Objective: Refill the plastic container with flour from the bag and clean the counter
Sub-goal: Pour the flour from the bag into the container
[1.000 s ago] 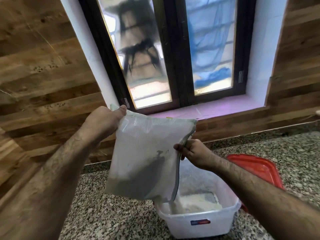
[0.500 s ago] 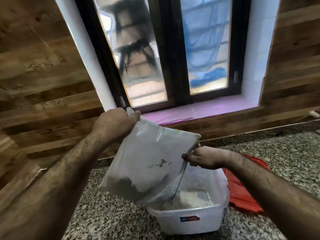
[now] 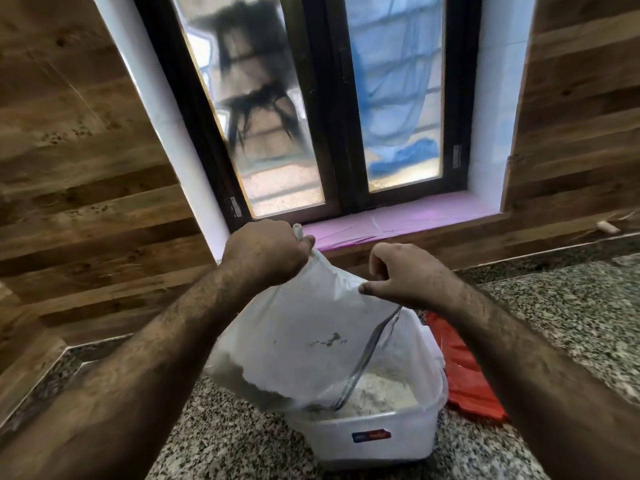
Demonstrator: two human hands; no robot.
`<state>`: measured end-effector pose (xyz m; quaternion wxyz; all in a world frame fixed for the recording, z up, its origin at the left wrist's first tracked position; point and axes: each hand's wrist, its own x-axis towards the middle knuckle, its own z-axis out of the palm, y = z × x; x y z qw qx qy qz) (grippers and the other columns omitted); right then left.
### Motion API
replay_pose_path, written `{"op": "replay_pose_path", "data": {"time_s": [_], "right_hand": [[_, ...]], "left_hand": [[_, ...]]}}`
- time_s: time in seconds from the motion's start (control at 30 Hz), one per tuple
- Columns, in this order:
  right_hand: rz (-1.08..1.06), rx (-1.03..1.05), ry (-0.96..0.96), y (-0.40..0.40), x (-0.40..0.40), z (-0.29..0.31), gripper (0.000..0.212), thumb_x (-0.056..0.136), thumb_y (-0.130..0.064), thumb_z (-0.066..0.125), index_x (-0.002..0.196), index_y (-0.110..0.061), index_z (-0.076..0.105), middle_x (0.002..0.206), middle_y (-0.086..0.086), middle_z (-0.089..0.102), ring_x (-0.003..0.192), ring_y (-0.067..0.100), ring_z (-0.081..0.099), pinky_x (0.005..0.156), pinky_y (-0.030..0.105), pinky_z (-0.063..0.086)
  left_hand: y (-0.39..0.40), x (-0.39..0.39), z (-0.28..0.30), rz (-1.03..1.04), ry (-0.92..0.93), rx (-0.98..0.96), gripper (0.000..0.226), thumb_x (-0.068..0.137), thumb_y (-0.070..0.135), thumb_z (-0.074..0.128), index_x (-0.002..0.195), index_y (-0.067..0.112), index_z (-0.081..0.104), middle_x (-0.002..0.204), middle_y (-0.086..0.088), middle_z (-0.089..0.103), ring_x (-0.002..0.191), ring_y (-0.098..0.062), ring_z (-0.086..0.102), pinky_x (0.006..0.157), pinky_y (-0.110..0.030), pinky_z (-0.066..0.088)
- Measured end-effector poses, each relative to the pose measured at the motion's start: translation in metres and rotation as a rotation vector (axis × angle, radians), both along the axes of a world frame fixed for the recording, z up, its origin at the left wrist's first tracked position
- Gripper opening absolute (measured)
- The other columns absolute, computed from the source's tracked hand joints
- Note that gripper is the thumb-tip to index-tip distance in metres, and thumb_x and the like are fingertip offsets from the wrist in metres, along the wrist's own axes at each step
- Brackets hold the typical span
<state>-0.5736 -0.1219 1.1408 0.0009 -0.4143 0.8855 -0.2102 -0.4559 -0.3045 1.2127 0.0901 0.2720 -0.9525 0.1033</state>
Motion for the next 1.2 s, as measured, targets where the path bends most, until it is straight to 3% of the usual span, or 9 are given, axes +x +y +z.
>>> {"op": "replay_pose_path", "data": {"time_s": [0.13,0.23,0.37,0.43,0.57,0.77,0.9,1.0,1.2], "right_hand": [[0.066,-0.026,-0.114,-0.013,0.004,-0.017,0.032,0.086,-0.035,0.086,0.11,-0.025,0.067,0.109,-0.007,0.064,0.099,0.013,0.061,0.081,0.027,0.053],[0.124,-0.029,-0.209,-0.014,0.002,-0.027,0.05,0.08,-0.028,0.088,0.126,-0.023,0.069,0.12,-0.006,0.064,0.108,0.014,0.063,0.094,0.031,0.058],[0.144,-0.038,-0.334,-0.016,0.003,-0.037,0.107,0.061,-0.045,0.097,0.154,-0.03,0.047,0.141,-0.006,0.048,0.128,0.014,0.052,0.11,0.039,0.053],[0.152,-0.099,-0.376,-0.018,0.003,-0.044,0.117,0.052,-0.062,0.097,0.153,-0.039,0.044,0.137,-0.008,0.05,0.125,0.012,0.053,0.109,0.039,0.052],[0.123,-0.371,-0.546,-0.023,0.001,-0.06,0.068,0.061,-0.062,0.095,0.118,-0.036,0.068,0.107,-0.001,0.069,0.097,0.019,0.066,0.089,0.044,0.061],[0.073,-0.518,-0.467,-0.041,0.004,-0.07,0.034,0.075,-0.04,0.094,0.091,-0.019,0.072,0.076,-0.005,0.063,0.062,0.0,0.05,0.058,0.027,0.047],[0.046,-0.522,-0.474,-0.053,0.003,-0.078,0.025,0.079,-0.033,0.09,0.079,-0.016,0.072,0.077,0.008,0.071,0.066,0.008,0.058,0.063,0.045,0.056],[0.033,-0.53,-0.466,-0.054,-0.004,-0.086,0.023,0.086,-0.037,0.083,0.08,-0.016,0.076,0.077,0.011,0.072,0.065,0.011,0.058,0.062,0.043,0.052],[0.024,-0.655,-0.763,-0.046,-0.015,-0.097,0.009,0.094,-0.024,0.081,0.088,-0.018,0.083,0.078,-0.002,0.076,0.07,0.012,0.064,0.068,0.035,0.052]], "left_hand": [[0.013,-0.008,-0.005,-0.025,-0.046,-0.072,0.053,0.109,0.059,0.036,0.084,0.017,0.057,0.078,0.002,0.058,0.075,-0.017,0.057,0.067,-0.035,0.044],[0.021,-0.014,-0.014,-0.057,-0.054,-0.117,0.05,0.109,0.055,0.04,0.102,0.017,0.071,0.087,0.0,0.062,0.083,-0.021,0.06,0.067,-0.033,0.045],[0.034,-0.027,-0.024,-0.075,-0.102,-0.113,0.049,0.109,0.054,0.042,0.113,0.017,0.074,0.089,0.0,0.062,0.087,-0.022,0.059,0.068,-0.035,0.044],[0.038,-0.033,-0.029,-0.096,-0.115,-0.103,0.05,0.109,0.057,0.042,0.115,0.018,0.073,0.084,0.0,0.059,0.087,-0.021,0.058,0.068,-0.036,0.044],[0.034,-0.041,-0.037,-0.126,-0.104,-0.066,0.053,0.109,0.059,0.039,0.117,0.019,0.073,0.094,-0.003,0.063,0.088,-0.023,0.058,0.071,-0.037,0.044],[0.016,-0.039,-0.047,-0.145,-0.09,-0.037,0.054,0.11,0.058,0.032,0.123,0.022,0.07,0.106,-0.005,0.069,0.091,-0.025,0.054,0.074,-0.038,0.043],[0.006,-0.031,-0.055,-0.173,-0.072,0.057,0.061,0.109,0.066,0.027,0.098,0.021,0.067,0.084,0.001,0.058,0.097,-0.027,0.066,0.08,-0.039,0.052],[-0.011,-0.016,-0.06,-0.182,-0.008,0.186,0.072,0.105,0.075,0.02,0.074,0.021,0.059,0.073,0.003,0.058,0.084,-0.024,0.065,0.079,-0.041,0.056],[-0.063,0.032,-0.074,-0.155,0.164,0.274,0.065,0.103,0.075,0.027,0.084,0.023,0.06,0.082,0.003,0.065,0.076,-0.014,0.06,0.062,-0.034,0.04]]}}
